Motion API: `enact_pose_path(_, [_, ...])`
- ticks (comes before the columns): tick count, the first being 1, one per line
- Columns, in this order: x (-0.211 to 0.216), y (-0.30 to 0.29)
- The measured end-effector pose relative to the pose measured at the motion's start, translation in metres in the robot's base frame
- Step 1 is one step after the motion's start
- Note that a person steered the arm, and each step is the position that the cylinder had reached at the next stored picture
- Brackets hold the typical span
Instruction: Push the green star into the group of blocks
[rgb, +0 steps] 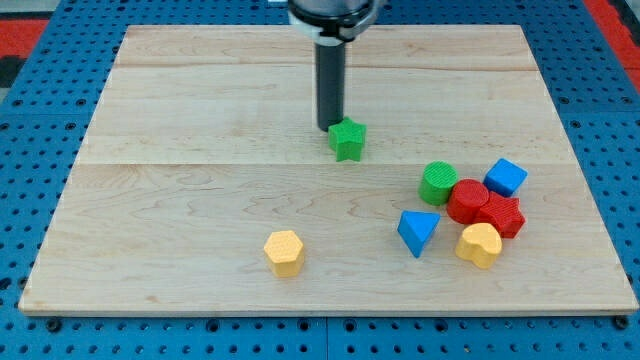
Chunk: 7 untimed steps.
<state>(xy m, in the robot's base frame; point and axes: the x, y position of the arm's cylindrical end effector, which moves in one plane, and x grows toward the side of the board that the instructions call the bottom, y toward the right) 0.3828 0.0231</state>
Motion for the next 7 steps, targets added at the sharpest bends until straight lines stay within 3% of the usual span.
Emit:
enact_pose_path(1, [0.049,0.005])
enact_pose_path(3, [0.09,0.059])
enact_pose_path(5, [0.126,-0.01])
enact_pose_path(7, [0.162,0.056])
